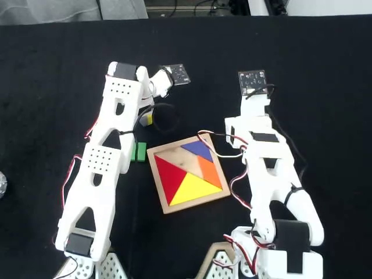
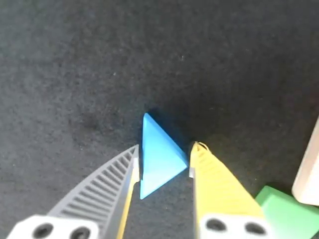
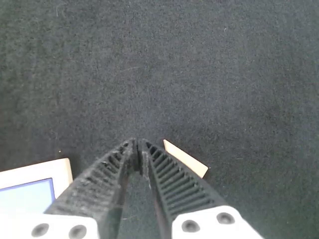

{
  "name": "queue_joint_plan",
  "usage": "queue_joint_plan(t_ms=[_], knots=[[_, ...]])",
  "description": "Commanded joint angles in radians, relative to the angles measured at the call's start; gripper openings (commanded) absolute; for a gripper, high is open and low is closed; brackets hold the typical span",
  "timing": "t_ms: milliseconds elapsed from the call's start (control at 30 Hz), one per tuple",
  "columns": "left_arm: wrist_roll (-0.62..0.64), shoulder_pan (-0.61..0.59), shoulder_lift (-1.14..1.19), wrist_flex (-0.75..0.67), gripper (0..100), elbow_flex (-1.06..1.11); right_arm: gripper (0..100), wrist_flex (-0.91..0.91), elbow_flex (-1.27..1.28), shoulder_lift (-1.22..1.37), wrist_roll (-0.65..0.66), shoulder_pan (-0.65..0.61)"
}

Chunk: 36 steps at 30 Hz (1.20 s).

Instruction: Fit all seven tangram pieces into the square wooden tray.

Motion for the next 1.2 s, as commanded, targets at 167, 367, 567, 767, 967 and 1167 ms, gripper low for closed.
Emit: queue_joint_plan(t_ms=[167, 367, 567, 767, 967, 1167], knots=[[0.068, 0.019, -0.238, 0.008, 15, 0.143, 1.1, -0.021, -0.071, 0.001, 0.0, 0.008], [0.098, 0.147, -0.744, 0.008, 15, 0.642, 1.1, -0.021, -0.071, 0.001, 0.0, 0.008], [0.121, 0.302, -1.238, -0.072, 15, 1.199, 1.1, -0.021, -0.068, -0.007, 0.0, 0.017], [0.341, 0.321, -1.441, -0.45, 15, 1.653, 1.1, -0.021, -0.074, -0.008, -0.009, 0.054], [0.301, 0.352, -1.405, -0.66, 15, 1.831, 1.1, -0.023, -0.076, -0.008, -0.009, 0.06], [0.299, 0.355, -1.26, -0.672, 15, 1.762, 1.1, -0.034, -0.084, -0.008, -0.04, 0.101]])
